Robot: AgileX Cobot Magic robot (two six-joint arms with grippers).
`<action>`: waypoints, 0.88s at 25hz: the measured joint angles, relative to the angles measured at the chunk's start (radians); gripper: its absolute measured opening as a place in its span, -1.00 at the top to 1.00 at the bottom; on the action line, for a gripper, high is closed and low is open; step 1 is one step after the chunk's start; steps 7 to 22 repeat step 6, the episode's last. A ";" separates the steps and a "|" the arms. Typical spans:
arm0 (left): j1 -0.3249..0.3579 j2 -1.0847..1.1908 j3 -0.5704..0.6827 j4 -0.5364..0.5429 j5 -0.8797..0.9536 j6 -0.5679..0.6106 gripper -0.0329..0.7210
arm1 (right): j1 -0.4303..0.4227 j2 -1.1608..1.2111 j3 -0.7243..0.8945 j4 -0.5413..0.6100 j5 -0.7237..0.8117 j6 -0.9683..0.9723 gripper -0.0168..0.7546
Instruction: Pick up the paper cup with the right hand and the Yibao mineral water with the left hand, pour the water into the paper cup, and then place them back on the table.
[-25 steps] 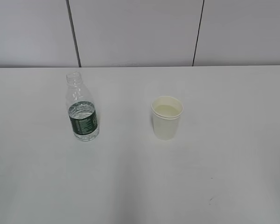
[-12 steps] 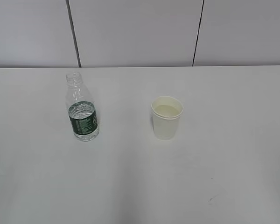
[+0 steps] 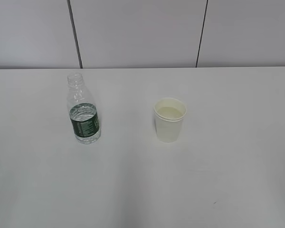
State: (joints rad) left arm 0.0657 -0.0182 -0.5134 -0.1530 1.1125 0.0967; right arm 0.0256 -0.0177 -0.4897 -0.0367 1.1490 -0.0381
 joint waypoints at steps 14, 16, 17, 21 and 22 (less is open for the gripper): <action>0.000 0.000 0.000 0.000 0.000 0.000 -0.32 | 0.000 0.000 0.000 0.000 0.000 0.000 -0.56; 0.000 0.000 0.000 0.000 0.000 0.000 -0.32 | 0.000 0.000 0.000 0.000 0.000 0.000 -0.56; 0.000 0.000 0.000 0.000 0.000 0.000 -0.32 | 0.000 0.000 0.000 0.000 0.000 0.000 -0.56; 0.000 0.000 0.000 0.000 0.000 0.000 -0.32 | 0.000 0.000 0.000 0.000 0.000 0.000 -0.56; 0.000 0.000 0.000 0.000 0.000 0.000 -0.32 | 0.000 0.000 0.000 0.000 0.000 0.000 -0.56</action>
